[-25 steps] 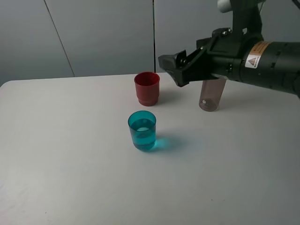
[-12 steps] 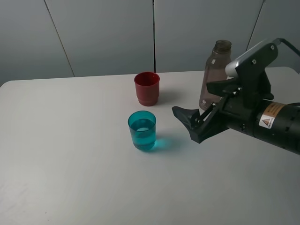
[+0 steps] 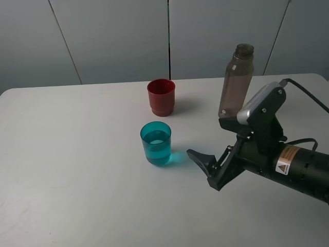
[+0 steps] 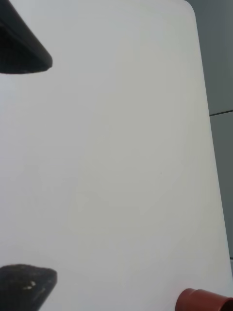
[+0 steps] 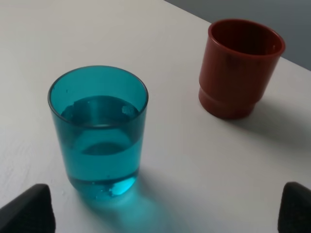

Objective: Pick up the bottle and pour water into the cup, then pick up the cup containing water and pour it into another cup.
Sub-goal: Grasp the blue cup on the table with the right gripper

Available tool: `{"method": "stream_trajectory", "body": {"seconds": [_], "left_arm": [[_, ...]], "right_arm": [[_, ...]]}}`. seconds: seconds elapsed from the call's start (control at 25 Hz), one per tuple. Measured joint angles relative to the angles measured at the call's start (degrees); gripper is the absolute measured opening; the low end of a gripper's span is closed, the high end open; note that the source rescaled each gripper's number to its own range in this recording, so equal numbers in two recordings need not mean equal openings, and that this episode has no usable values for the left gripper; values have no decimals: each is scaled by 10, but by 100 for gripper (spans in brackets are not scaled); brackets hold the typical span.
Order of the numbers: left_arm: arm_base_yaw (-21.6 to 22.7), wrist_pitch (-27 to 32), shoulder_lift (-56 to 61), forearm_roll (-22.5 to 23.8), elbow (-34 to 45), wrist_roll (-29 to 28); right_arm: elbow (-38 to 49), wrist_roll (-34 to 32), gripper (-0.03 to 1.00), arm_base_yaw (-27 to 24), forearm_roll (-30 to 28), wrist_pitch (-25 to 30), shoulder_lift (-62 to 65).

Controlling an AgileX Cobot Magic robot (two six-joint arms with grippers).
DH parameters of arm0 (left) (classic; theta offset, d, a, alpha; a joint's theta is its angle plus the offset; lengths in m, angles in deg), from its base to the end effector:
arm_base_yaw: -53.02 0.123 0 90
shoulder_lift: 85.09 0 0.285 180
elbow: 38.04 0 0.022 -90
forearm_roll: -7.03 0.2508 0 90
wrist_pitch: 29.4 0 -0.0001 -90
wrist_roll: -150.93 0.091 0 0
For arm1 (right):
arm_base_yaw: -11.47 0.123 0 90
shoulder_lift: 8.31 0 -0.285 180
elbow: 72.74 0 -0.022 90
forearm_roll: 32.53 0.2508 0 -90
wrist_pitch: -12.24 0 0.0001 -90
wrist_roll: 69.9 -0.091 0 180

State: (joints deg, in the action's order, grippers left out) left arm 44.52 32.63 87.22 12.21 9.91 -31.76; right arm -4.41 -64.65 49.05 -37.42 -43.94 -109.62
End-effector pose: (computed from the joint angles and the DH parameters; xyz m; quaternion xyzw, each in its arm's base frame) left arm -0.0063 0.0083 0.2788 0.0408 0.8538 -0.0055 0.5189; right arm 0.1592 0.1306 0.1233 -0.3416 0.7633 0.1685 0.5218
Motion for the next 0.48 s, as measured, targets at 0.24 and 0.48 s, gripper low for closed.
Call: {"method": "stream_trajectory", "body": {"seconds": [0.24, 0.48], "left_arm": [[0, 0, 0, 0, 0, 2], [0, 0, 0, 0, 0, 1]], "right_arm": [[-12, 0, 100, 0, -19, -98, -125], [-73, 0, 100, 0, -35, -121, -210]]}}
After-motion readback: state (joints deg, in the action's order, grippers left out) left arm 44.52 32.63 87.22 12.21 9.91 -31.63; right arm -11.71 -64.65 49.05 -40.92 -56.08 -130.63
